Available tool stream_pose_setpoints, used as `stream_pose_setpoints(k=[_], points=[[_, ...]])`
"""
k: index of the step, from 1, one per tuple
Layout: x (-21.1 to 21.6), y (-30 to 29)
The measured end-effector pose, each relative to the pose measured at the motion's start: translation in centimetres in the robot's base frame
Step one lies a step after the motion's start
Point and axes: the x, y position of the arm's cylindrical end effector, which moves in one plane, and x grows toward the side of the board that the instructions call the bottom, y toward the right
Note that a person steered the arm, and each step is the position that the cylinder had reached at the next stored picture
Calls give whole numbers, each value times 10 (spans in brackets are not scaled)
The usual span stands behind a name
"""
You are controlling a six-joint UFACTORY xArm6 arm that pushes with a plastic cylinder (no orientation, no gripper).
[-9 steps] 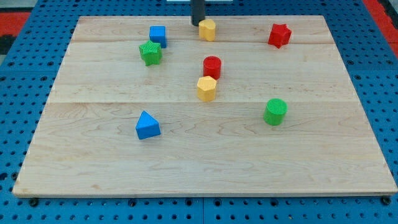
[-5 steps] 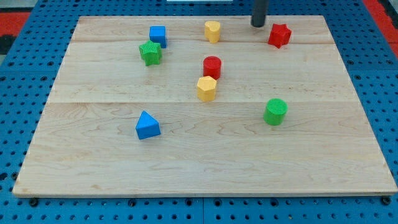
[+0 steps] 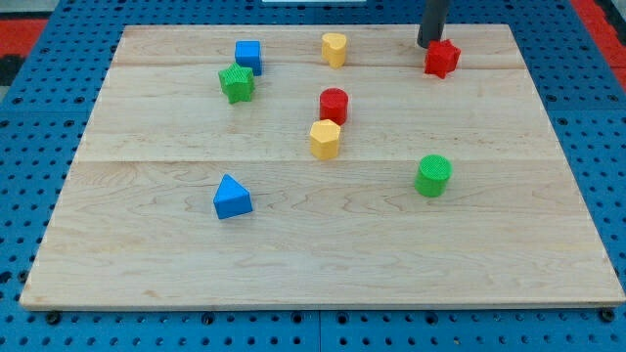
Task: Place the red star in between yellow heart and red circle
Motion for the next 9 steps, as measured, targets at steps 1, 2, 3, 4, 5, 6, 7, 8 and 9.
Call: stream_pose_setpoints(k=[1, 2, 3, 4, 5, 6, 7, 8, 9], points=[[12, 0], [28, 0], [28, 0], [7, 1], [-3, 46], [-3, 91], [-2, 91], [34, 87], [48, 87]])
